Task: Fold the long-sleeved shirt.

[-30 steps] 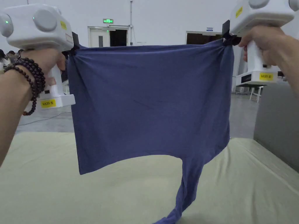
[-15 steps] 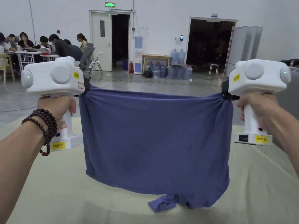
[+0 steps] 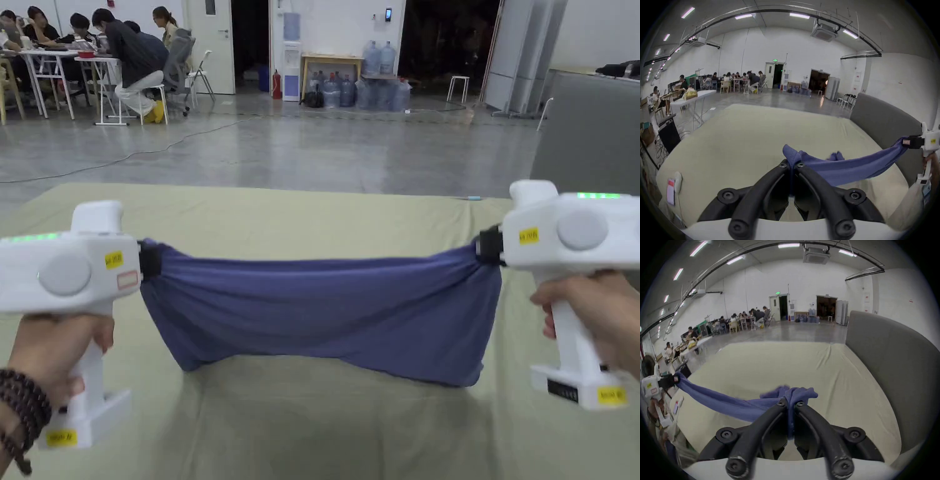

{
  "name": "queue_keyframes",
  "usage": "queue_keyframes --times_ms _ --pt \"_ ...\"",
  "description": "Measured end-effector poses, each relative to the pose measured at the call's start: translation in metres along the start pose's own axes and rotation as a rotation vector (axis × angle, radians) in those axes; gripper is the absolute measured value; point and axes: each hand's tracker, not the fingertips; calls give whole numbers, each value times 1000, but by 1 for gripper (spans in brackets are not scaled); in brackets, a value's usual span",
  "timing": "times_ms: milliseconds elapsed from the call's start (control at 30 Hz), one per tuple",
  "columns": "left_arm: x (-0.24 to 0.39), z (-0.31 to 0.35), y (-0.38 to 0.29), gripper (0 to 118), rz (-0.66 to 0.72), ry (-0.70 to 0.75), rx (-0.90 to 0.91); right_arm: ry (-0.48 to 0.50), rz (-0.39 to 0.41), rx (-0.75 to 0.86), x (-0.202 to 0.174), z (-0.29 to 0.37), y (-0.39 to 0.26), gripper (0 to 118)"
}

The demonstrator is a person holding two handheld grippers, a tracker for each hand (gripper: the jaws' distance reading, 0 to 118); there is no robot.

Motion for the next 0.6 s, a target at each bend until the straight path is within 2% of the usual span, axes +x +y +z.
queue_keyframes --times_ms 133,300,433,500,600 --pt "0 37 -74 0 -42 24 -122 27 60 -116 -5 29 -92 2" --pt "-13 54 -150 0 -71 29 -317 95 66 -355 -6 37 -189 2" --pt "-18 51 -186 0 -120 43 -482 142 68 -586 -4 19 -228 2" --pt "-19 52 -193 0 -118 55 -529 166 63 -650 -3 16 -236 2" --pt "-20 49 -201 0 -141 56 -582 185 119 -753 -6 11 -244 2"
